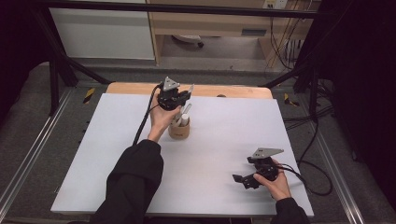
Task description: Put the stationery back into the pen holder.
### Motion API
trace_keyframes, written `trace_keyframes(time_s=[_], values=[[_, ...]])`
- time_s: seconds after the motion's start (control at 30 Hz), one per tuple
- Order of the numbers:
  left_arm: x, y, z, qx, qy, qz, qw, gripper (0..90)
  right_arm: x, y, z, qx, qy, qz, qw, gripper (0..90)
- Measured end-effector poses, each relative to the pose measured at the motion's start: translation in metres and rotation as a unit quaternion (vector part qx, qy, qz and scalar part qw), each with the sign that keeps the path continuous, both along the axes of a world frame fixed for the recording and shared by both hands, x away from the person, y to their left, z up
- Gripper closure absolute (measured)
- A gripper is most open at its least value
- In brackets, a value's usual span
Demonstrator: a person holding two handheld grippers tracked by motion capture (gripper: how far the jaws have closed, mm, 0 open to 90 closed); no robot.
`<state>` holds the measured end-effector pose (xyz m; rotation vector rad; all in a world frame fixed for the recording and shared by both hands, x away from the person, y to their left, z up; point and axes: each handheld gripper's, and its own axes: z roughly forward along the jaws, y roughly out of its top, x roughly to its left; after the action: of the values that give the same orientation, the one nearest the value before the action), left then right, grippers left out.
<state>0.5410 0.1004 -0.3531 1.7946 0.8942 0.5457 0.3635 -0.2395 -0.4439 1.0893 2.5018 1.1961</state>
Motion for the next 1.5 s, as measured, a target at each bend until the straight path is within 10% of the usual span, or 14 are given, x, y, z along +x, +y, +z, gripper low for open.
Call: trace_keyframes(time_s=[1.5], values=[[-0.013, 0.017, -0.029, 0.034, 0.008, -0.023, 0.9991, 79.4, 0.0, 0.0, -0.001, 0.0, 0.0, 0.002, 1.0, 0.7]])
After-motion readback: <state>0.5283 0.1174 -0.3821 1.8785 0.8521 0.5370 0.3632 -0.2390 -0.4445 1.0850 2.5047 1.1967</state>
